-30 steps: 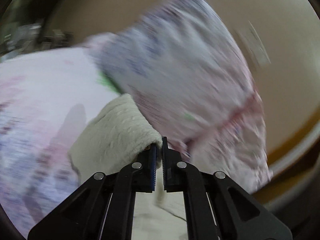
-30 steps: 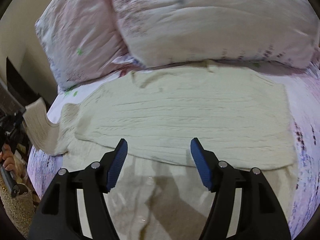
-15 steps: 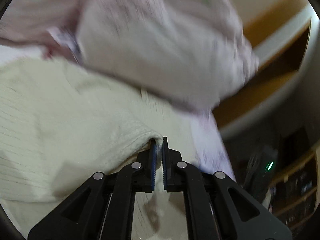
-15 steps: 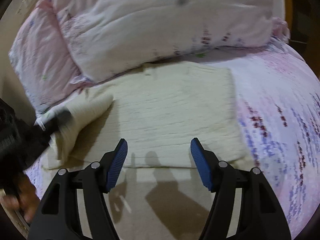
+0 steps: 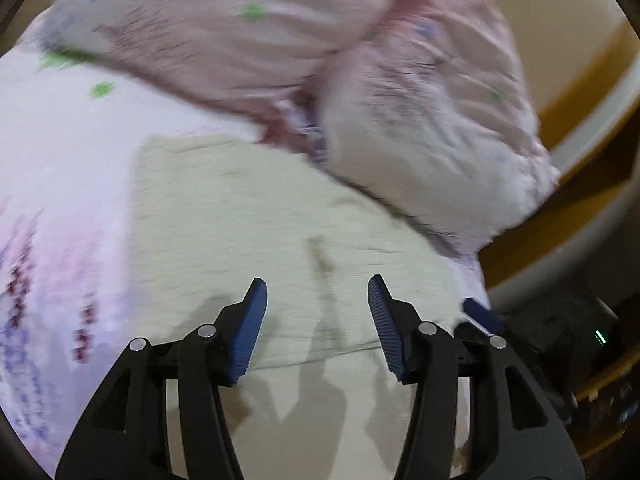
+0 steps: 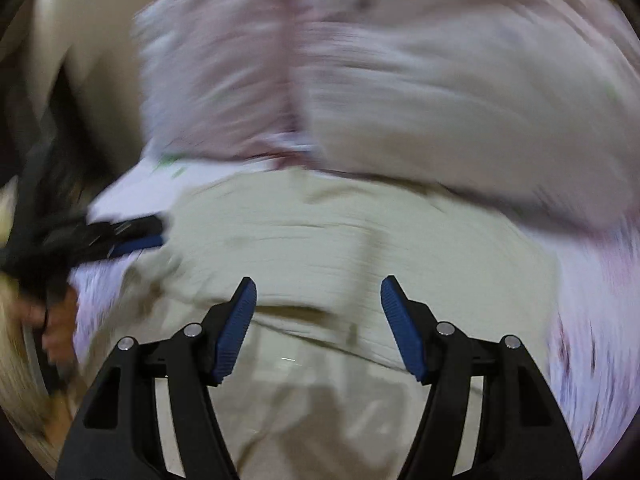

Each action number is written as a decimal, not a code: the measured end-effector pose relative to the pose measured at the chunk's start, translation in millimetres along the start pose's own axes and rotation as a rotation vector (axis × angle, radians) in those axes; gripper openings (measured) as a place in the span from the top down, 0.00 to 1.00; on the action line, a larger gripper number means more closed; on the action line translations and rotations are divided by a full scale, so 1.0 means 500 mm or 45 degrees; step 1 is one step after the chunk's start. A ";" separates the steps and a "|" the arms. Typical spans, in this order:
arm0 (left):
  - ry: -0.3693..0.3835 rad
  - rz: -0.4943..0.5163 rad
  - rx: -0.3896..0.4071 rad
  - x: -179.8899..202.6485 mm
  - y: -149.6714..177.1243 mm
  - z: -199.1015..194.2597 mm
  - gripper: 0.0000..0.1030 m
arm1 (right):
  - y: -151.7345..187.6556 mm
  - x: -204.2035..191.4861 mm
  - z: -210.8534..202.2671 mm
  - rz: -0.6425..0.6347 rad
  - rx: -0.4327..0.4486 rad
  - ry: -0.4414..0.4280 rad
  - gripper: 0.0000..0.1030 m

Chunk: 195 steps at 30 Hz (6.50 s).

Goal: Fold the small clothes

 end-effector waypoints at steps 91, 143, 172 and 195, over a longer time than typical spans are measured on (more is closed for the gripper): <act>0.110 -0.003 -0.070 -0.082 0.419 -0.207 0.46 | 0.510 0.239 -0.193 0.815 -0.160 -0.294 0.64; -0.132 0.240 0.242 0.070 -0.008 -0.189 0.96 | 0.060 0.285 -0.267 0.506 0.484 0.140 0.93; 0.015 -0.122 0.161 -0.071 -0.148 -0.011 0.45 | 0.041 0.469 0.000 0.898 0.167 0.062 0.51; -0.314 0.071 0.011 -0.104 -0.004 -0.014 0.96 | 0.146 0.410 -0.027 0.789 0.107 0.080 0.96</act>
Point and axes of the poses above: each gripper's, at about its wrist camera, not at the fingertips, and z roughly the way its jaws point, x to its right, y to its underside, the point moved 8 cm from there along z, roughly the way its jaws point, and after that the axes turned 11 degrees about -x, right-handed, at the moved point
